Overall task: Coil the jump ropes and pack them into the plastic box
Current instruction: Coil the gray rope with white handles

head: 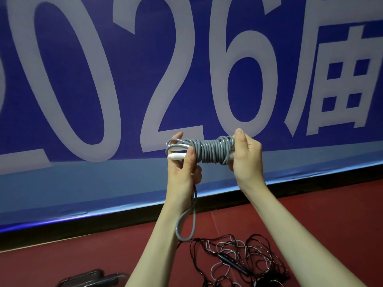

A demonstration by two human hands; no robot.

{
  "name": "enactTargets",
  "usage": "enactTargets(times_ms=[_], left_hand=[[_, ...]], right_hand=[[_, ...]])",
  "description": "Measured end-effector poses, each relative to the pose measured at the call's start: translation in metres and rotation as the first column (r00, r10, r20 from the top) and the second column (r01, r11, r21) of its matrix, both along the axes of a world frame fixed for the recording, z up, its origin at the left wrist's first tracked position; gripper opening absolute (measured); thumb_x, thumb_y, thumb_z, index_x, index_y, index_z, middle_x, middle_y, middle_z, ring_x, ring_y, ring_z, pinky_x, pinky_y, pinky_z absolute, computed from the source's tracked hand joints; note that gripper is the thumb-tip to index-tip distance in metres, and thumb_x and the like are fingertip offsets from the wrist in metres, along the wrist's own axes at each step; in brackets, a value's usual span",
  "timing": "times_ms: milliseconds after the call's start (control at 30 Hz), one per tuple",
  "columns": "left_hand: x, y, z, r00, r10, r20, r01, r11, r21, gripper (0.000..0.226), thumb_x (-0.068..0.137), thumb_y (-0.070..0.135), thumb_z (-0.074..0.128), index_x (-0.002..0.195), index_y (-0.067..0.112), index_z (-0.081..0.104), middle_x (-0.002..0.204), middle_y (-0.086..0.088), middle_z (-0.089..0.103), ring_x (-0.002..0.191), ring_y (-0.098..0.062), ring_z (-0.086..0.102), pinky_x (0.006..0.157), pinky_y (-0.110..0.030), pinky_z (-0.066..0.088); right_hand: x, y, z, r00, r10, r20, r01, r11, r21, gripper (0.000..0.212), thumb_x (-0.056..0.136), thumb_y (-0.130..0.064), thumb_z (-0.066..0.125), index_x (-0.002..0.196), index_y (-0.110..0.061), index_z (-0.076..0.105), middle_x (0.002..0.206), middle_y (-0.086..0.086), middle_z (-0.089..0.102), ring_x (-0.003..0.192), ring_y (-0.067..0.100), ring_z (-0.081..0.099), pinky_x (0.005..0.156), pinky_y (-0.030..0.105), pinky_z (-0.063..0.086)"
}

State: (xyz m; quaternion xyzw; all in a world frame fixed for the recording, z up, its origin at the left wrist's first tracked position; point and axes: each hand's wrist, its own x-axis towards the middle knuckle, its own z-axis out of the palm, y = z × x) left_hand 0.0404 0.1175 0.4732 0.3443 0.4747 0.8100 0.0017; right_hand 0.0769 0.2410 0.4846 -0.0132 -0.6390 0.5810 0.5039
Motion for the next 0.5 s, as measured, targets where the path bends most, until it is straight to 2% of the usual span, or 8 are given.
enactTargets(times_ms=[67, 167, 233, 333, 433, 500], left_hand=[[-0.003, 0.000, -0.003, 1.000, -0.009, -0.011, 0.009, 1.000, 0.023, 0.049, 0.089, 0.029, 0.053, 0.134, 0.041, 0.036, 0.063, 0.010, 0.036, 0.045, -0.004, 0.024, 0.042, -0.018, 0.023], [-0.003, 0.000, -0.004, 0.998, -0.022, -0.055, 0.023, 1.000, 0.021, 0.044, 0.091, 0.032, 0.055, 0.131, 0.040, 0.037, 0.064, 0.010, 0.036, 0.046, -0.004, 0.024, 0.042, -0.017, 0.024], [-0.002, -0.001, -0.004, 0.995, -0.019, -0.094, 0.020, 1.000, 0.007, 0.040, 0.087, 0.038, 0.058, 0.123, 0.033, 0.042, 0.064, 0.011, 0.038, 0.046, -0.003, 0.025, 0.042, -0.016, 0.026], [-0.001, 0.001, -0.002, 0.997, 0.013, -0.076, -0.014, 1.000, -0.013, 0.026, 0.090, 0.036, 0.056, 0.112, 0.023, 0.050, 0.059, 0.015, 0.037, 0.044, -0.002, 0.025, 0.041, -0.016, 0.024], [0.001, 0.005, -0.002, 0.997, 0.054, 0.050, -0.053, 0.998, -0.029, 0.023, 0.089, 0.040, 0.059, 0.100, 0.021, 0.056, 0.054, 0.013, 0.035, 0.043, -0.003, 0.023, 0.039, -0.017, 0.021], [0.002, 0.007, -0.003, 0.992, 0.074, 0.103, -0.067, 0.995, -0.067, 0.029, 0.079, 0.046, 0.056, 0.086, 0.018, 0.049, 0.053, 0.010, 0.031, 0.042, -0.004, 0.021, 0.038, -0.017, 0.021]], right_hand=[[-0.002, 0.001, -0.002, 0.999, 0.040, 0.033, -0.039, 0.999, -0.027, 0.043, 0.106, -0.024, 0.035, 0.070, -0.002, 0.045, 0.050, -0.005, 0.038, 0.044, 0.007, 0.036, 0.042, 0.019, 0.030], [-0.007, 0.004, -0.004, 0.989, 0.123, 0.083, -0.113, 0.987, -0.113, 0.051, 0.105, -0.027, 0.035, 0.085, 0.017, 0.050, 0.053, 0.000, 0.046, 0.046, 0.009, 0.042, 0.042, 0.018, 0.032], [-0.009, 0.005, -0.005, 0.979, 0.181, 0.097, -0.160, 0.969, -0.185, 0.050, 0.105, -0.027, 0.035, 0.087, 0.016, 0.053, 0.053, 0.002, 0.044, 0.044, 0.012, 0.039, 0.042, 0.019, 0.029], [-0.011, 0.003, -0.005, 0.972, 0.220, 0.086, -0.193, 0.950, -0.244, 0.041, 0.104, -0.025, 0.036, 0.088, 0.004, 0.060, 0.050, -0.001, 0.040, 0.041, 0.012, 0.035, 0.042, 0.018, 0.026], [-0.011, 0.004, -0.006, 0.986, 0.150, 0.078, -0.130, 0.967, -0.218, 0.047, 0.103, -0.027, 0.037, 0.082, 0.011, 0.054, 0.056, 0.008, 0.038, 0.048, 0.019, 0.035, 0.044, 0.022, 0.027], [-0.009, 0.006, -0.007, 0.997, 0.053, 0.060, -0.043, 0.987, -0.157, 0.049, 0.101, -0.032, 0.037, 0.075, 0.009, 0.048, 0.061, 0.010, 0.037, 0.053, 0.021, 0.036, 0.047, 0.025, 0.029]])
